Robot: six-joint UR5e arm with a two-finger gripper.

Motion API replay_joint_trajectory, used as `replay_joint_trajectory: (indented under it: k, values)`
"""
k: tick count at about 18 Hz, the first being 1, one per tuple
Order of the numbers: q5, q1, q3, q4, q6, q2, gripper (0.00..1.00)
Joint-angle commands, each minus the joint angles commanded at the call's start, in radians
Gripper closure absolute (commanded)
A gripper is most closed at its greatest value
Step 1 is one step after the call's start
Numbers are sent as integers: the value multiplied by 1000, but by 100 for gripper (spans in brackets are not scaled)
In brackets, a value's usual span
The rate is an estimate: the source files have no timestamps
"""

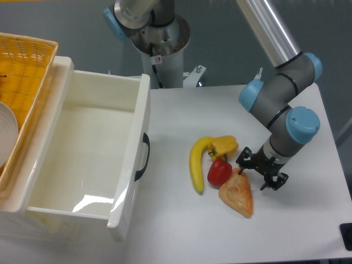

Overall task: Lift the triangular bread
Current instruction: 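Close the gripper on the tip of the bread slice, then lift the bread slice up and away from the peppers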

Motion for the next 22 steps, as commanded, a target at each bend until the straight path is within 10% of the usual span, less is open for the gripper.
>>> replay_joint_trajectory:
  k: [8, 18, 22]
  values:
    - [3, 0, 25, -2, 8, 3, 99]
    - [35, 9, 78, -17, 18, 35, 99]
    - [133, 5, 176, -106, 118, 28, 100]
